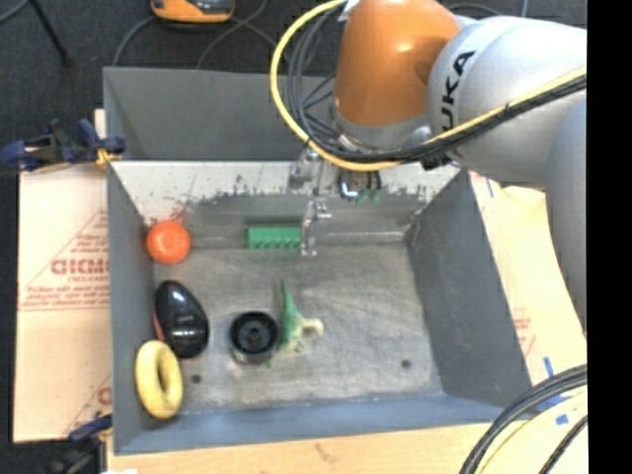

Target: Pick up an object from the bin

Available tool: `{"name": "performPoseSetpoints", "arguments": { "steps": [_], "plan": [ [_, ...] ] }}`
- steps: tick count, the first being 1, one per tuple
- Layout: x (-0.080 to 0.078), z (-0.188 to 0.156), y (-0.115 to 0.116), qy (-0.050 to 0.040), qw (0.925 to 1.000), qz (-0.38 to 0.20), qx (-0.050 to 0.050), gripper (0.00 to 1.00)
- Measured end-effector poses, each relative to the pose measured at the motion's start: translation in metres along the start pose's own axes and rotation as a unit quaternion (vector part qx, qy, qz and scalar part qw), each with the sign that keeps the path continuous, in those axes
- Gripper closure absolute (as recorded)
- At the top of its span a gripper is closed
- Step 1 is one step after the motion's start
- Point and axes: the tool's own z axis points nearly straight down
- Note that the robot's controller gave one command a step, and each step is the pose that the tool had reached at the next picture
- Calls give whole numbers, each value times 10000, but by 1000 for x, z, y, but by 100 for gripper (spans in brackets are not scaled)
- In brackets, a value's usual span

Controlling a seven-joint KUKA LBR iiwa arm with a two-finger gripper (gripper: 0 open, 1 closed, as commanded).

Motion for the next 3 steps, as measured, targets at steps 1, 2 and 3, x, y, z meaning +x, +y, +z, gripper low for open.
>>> {"name": "performPoseSetpoints", "arguments": {
  "steps": [1, 2, 3],
  "plan": [
    [0, 0, 0, 0, 10000, 1, 0, 0],
    [3, 40, 7, -40, 9997, -221, 11, 0],
    [21, 109, 20, -9, 9946, -1040, 11, 0]
  ]
}}
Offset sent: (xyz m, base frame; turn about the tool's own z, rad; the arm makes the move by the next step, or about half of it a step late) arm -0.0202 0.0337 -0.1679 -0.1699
